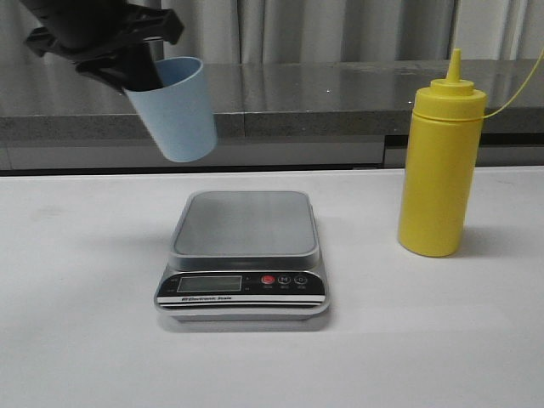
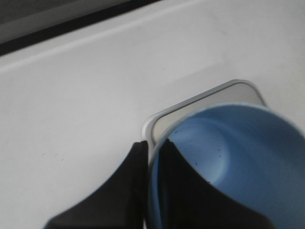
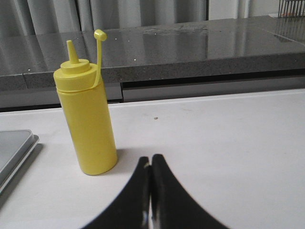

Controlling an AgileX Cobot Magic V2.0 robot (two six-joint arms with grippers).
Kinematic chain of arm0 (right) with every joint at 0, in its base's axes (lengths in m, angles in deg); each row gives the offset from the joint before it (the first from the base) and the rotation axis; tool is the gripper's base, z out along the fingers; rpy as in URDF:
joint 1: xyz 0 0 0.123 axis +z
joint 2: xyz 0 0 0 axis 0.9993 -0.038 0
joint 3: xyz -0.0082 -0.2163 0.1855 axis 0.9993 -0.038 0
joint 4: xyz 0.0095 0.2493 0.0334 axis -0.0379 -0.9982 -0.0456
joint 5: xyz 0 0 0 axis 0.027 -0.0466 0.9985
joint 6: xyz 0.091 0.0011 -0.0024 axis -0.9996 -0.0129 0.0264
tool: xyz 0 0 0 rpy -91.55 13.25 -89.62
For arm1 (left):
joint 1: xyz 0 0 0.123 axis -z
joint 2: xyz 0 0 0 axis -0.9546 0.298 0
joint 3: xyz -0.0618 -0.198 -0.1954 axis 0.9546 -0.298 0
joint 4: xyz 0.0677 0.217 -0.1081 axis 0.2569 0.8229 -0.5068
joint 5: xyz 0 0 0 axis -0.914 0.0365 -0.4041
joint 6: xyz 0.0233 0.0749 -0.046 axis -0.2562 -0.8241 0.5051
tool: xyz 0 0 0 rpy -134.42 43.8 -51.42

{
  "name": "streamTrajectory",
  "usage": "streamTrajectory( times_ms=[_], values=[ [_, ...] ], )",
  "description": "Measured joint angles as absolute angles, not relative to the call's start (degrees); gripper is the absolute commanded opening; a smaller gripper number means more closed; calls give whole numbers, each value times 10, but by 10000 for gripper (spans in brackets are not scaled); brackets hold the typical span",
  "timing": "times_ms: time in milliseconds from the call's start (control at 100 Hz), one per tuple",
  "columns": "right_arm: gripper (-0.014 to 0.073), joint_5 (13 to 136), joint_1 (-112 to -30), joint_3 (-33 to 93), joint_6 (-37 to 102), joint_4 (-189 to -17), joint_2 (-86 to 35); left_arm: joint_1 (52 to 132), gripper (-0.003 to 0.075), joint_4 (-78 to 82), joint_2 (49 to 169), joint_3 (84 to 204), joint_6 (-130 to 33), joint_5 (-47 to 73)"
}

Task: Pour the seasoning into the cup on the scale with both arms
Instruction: 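Lift the blue cup with the left gripper and lower it onto the scale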

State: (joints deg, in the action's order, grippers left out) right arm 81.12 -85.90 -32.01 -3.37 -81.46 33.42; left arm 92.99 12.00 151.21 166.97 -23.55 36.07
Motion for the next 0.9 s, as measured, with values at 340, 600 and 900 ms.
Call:
streamTrajectory(
  times_ms=[340,600,900],
  values=[
    [-69,811,-859,-320,-34,-815,334,998,-20,133,1572,1687,-252,378],
    [-69,811,-859,-320,-34,-815,334,998,155,136,1583,1687,-252,382],
    [-69,811,-859,-320,-34,-815,334,998,335,134,1583,1687,-252,379]
  ],
)
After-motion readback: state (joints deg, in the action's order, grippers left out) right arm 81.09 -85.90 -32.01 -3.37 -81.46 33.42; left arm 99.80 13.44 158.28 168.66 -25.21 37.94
